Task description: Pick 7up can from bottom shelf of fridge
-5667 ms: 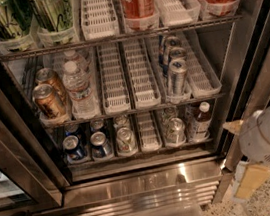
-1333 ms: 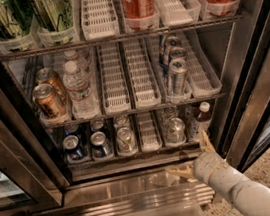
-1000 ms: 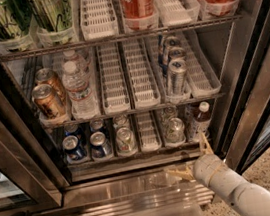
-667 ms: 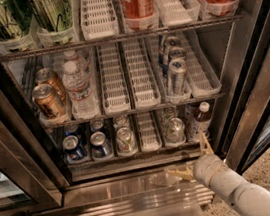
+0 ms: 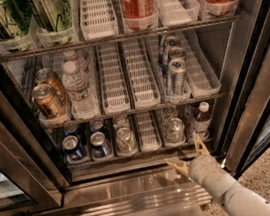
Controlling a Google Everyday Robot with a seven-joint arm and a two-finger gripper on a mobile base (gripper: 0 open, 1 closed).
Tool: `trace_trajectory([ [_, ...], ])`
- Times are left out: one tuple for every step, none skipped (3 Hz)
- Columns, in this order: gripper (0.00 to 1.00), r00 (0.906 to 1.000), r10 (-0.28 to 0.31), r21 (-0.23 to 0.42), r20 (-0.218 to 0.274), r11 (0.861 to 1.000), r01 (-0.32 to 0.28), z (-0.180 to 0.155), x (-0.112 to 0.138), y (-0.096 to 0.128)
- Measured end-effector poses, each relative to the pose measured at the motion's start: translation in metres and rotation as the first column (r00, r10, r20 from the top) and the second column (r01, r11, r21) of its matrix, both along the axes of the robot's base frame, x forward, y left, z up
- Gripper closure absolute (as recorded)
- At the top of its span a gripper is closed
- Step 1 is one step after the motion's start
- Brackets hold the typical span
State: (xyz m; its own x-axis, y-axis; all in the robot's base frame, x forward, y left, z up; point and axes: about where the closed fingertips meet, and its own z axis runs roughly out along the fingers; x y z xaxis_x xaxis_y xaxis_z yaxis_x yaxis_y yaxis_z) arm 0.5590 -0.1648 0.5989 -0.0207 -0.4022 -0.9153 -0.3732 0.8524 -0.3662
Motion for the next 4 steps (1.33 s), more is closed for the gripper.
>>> trace_trajectory([
  [0.36,0.9983,-0.039,-0.002,0.042,0.999,0.04,-0.002,0.008,-0.002],
  [0.41,0.9943,-0.069,0.001,0.081,0.998,0.069,-0.001,0.013,-0.004],
  [0.32,0.9873,-0.101,0.016,0.123,0.995,0.1,0.002,0.021,-0.008],
  [0.29,0.9811,-0.12,0.03,0.152,0.993,0.117,0.004,0.027,-0.008],
])
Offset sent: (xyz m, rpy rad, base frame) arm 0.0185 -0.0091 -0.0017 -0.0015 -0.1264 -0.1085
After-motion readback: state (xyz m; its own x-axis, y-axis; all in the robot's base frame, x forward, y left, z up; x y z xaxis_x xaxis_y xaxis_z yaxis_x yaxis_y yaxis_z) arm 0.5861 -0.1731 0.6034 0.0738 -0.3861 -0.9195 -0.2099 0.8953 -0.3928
